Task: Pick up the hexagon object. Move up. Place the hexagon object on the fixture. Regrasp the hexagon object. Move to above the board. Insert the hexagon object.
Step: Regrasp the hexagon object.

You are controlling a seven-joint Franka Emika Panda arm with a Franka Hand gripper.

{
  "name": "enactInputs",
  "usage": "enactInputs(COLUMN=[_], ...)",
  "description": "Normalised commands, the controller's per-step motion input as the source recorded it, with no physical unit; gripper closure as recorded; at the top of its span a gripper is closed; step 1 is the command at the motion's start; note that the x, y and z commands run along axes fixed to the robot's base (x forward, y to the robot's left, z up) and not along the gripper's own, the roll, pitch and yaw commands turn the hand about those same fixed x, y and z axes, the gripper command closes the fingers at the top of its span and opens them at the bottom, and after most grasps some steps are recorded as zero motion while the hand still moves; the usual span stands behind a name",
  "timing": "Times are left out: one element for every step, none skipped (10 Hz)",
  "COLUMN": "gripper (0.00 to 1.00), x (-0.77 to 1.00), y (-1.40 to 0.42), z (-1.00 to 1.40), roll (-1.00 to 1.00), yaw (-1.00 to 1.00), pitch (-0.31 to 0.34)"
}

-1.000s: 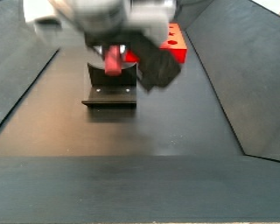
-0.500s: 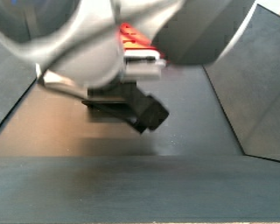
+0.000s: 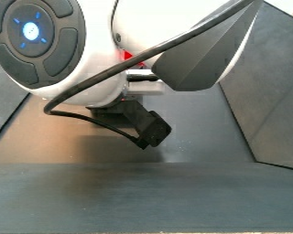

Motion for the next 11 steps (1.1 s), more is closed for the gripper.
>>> enactInputs(gripper=[0.00,0.00,0.00,0.00,0.00,0.00,0.00,0.00,0.00,0.00,0.00], x=[0.00,-0.01,-0.03,-0.04,-0.04,-0.04,-0.03,-0.02,-0.02,0.02,0.02], y=[0.00,0.00,0.00,-0.01,0.00,0.00,0.00,0.00,0.00,-1.00,-1.00], z=[1.00,1.00,1.00,1.00,1.00,0.88,0.77,0.54,0.29,0.92,0.87], roll=[0.03,0.04,0.05,0.07,0.07,0.06,0.06,0.05,0.05,1.00,1.00], yaw=[0.06,0.07,0.06,0.05,0.03,0.02,0.01,-0.01,-0.04,0.02,0.01], pitch=[0.011,0.019,0.037,0.052,0.079,0.099,0.110,0.113,0.106,0.047,0.046])
